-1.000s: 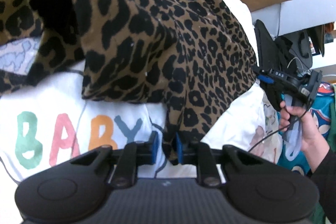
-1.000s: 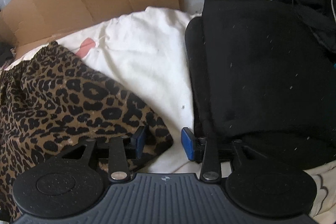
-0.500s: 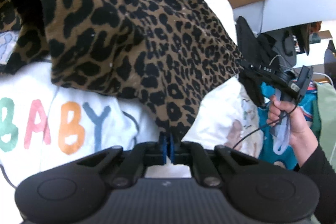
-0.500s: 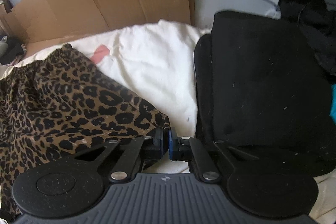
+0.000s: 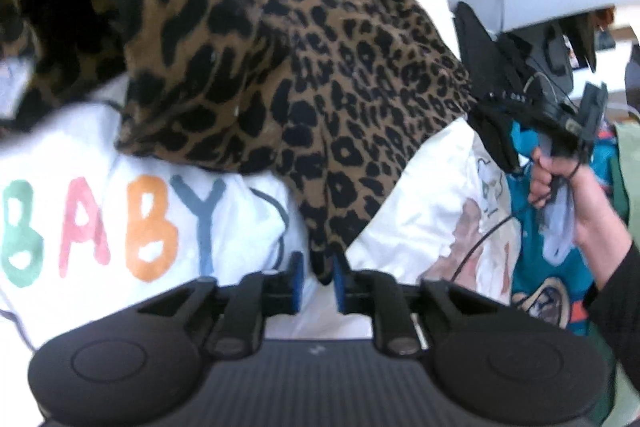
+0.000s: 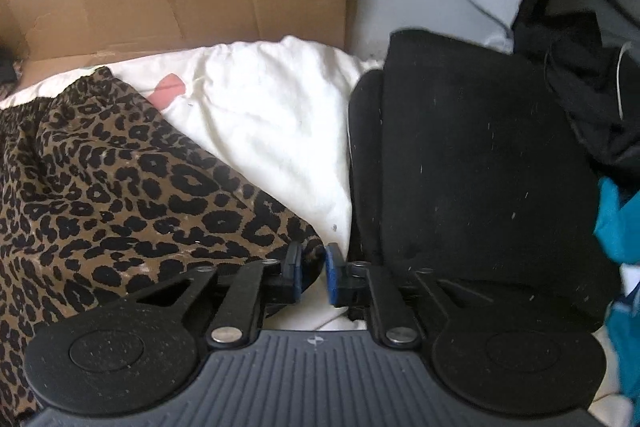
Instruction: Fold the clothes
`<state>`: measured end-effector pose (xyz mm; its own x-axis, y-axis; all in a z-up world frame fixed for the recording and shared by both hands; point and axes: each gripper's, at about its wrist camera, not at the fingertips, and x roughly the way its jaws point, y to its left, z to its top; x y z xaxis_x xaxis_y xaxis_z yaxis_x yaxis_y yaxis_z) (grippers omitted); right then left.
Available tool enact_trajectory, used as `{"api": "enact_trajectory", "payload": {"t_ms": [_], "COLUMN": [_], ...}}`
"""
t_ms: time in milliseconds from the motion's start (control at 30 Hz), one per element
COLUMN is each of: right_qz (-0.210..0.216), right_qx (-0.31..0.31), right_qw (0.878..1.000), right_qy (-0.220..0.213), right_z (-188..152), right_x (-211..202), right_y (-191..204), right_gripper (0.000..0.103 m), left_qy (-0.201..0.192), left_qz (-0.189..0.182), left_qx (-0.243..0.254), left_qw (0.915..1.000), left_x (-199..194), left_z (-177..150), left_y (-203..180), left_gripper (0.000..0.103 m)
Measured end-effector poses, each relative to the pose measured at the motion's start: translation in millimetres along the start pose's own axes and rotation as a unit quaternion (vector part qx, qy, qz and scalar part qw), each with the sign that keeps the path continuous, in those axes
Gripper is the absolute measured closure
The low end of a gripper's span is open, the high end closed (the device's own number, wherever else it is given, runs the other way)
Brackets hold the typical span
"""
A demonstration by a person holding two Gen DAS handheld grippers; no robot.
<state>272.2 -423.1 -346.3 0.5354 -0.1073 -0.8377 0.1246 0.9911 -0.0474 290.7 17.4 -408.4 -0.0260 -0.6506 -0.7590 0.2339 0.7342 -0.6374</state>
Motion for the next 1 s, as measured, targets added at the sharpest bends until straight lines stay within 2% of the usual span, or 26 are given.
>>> {"api": "enact_trajectory", "payload": {"t_ms": [33,67,167,400,467,600,633,767,900,1000], "right_qz": [-0.004,-0.008,0.0,0.05,0.069,0.103,0.108,0.128,0.146,0.162], "right_qx": [-0.004,-0.008,-0.006,-0.016,-0.021,-0.038,-0.042,-0.056,-0.063,-0.059], "right_qw": [1.0,1.0,1.0,0.998,0.997,0.994,0.993,0.99,0.987,0.985], "right_qy": [-0.004,-0.008,-0.014,-0.021,-0.02,-0.009,-0.006,0.003,0.012,0.024], "right_z": [1,2,5,-3,-7,-17,-20,-30,-43,-54], "right_x": [-5,-9,-22,-54,-62,-75,-78,-90,-99,-104], "right_y": [2,4,9,39,50,74,80,102,118,128], "right_gripper": [0.078,0.077,0.076,0.076,0.076,0.076,0.075,0.057,0.056,0.055], "left_qy": [-0.005,-0.01,-0.033,-0.071,-0.081,-0.096,-0.098,-0.091,-0.091,-0.096], "left_qz": [0.006,0.01,0.037,0.125,0.128,0.134,0.133,0.131,0.117,0.119], "left_qx": [0.009,0.016,0.032,0.06,0.065,0.08,0.086,0.106,0.113,0.142], "left_qw": [0.9999,0.9998,0.9983,0.9878,0.9863,0.983,0.9825,0.9814,0.9825,0.9781], "left_x": [-6,-11,-27,-49,-54,-53,-52,-46,-44,-41], "left_z": [-1,-1,-1,5,8,14,15,17,18,18], "left_y": [0,0,2,15,20,24,24,24,27,22], "left_gripper": [0.081,0.078,0.071,0.07,0.067,0.066,0.066,0.068,0.068,0.068]}}
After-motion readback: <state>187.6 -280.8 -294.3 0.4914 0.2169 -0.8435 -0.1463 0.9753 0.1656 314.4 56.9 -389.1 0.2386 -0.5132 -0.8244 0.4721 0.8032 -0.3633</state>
